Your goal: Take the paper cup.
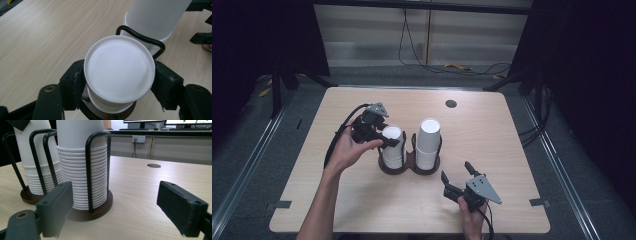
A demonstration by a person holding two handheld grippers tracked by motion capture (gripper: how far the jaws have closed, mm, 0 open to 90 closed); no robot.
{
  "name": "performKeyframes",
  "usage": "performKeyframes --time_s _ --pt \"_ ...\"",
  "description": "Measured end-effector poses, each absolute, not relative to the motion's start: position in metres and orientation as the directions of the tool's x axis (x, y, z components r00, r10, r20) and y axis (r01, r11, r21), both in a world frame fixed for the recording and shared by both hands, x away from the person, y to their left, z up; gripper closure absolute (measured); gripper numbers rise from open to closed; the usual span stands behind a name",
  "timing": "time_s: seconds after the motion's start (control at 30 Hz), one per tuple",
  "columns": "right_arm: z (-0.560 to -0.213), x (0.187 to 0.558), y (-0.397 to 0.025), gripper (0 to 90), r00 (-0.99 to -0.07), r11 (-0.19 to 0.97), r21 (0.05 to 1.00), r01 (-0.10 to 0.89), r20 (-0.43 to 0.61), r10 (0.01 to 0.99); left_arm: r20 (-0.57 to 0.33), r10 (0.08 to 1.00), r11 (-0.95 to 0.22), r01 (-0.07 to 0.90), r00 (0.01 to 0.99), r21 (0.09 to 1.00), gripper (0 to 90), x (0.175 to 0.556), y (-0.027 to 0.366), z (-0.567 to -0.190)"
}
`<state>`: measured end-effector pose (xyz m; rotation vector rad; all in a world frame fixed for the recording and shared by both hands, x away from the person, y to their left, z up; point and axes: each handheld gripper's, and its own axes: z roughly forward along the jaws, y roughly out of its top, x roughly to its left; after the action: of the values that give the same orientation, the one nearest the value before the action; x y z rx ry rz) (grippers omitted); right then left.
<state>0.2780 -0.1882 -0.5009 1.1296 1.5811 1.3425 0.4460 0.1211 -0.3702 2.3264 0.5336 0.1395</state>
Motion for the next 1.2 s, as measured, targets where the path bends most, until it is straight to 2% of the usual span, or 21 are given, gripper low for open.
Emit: performKeyframes --time_s 1.2 --pt "-0.501 0.278 -0.188 13.6 -0.320 0.054 0.987 0.150 -0.004 0.947 -0.029 0.439 -0.581 0.308 0.898 0.753 34.4 0.435 0.135 -0.335"
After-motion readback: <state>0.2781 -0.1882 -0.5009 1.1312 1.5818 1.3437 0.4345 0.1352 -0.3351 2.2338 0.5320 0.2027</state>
